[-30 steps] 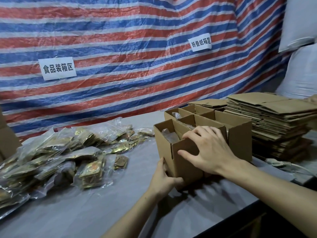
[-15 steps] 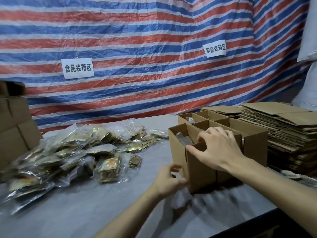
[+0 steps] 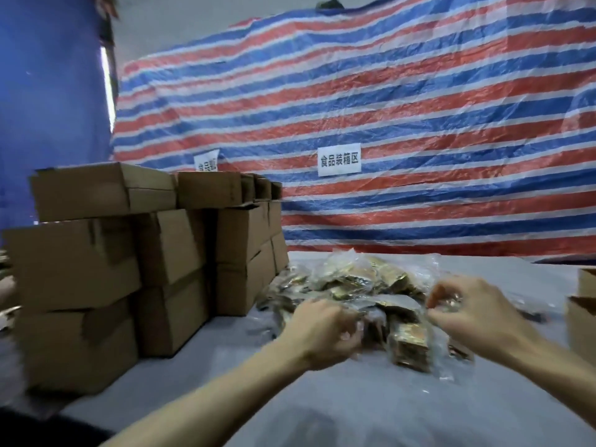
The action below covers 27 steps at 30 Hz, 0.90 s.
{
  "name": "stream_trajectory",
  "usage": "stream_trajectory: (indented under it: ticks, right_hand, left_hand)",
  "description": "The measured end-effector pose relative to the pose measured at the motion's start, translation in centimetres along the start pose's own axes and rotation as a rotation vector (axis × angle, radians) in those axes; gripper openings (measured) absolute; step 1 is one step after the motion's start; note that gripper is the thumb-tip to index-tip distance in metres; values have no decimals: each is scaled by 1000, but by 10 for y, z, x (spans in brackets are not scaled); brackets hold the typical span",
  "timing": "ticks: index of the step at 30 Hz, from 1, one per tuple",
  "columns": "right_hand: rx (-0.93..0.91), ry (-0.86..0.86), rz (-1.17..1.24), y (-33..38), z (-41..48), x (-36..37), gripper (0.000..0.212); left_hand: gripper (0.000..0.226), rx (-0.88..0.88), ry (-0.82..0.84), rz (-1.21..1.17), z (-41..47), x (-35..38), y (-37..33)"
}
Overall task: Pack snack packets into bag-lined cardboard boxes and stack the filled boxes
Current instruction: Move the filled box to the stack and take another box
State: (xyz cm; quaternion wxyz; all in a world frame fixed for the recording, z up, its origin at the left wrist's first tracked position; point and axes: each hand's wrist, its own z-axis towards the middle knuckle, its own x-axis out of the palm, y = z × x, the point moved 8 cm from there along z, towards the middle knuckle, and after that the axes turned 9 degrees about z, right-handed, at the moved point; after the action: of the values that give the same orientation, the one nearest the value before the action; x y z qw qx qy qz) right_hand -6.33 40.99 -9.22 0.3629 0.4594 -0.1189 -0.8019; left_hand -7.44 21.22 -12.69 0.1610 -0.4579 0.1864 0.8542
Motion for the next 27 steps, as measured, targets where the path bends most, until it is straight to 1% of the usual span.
stream_trajectory:
  ticks: [3, 5, 9, 11, 12, 14, 16, 18, 20, 22, 25, 27]
  right_hand:
    - [-51, 45, 55, 32, 14, 36, 19]
    - [-63, 71, 89, 48, 22, 55, 17]
    - [-104, 132, 136, 74, 32, 86, 20]
    - [-130, 140, 153, 87, 39, 96, 20]
    - [-142, 136, 158, 93, 42, 99, 19]
    - [-161, 125, 178, 106, 50, 104, 19]
    - [-171, 141, 211, 119, 58, 109, 19]
    - [-173, 148, 221, 130, 66, 114, 15]
    - [-198, 134, 244, 140, 70, 115, 12]
    - [-229, 119, 267, 148, 72, 116, 11]
    - [-248, 106, 274, 154, 72, 114, 12]
    - [-248, 101, 271, 154, 71, 111, 12]
  left_hand:
    - [21, -149, -40, 156, -18, -20, 80]
    - [27, -278, -80, 261, -33, -39, 136]
    - [58, -492, -266, 488, -64, -102, 225]
    - [71, -553, -348, 604, -75, -138, 255]
    - [80, -573, -357, 669, -78, -152, 269]
    - [104, -620, -314, 790, -81, -175, 295]
    - [125, -682, -223, 861, -80, -189, 319]
    - [134, -725, -126, 881, -78, -195, 338]
    - [133, -739, -57, 883, -74, -198, 347]
    - [121, -724, -35, 901, -71, -199, 350]
    - [102, -665, -114, 892, -68, -202, 345]
    - [100, -624, -173, 855, -67, -207, 338]
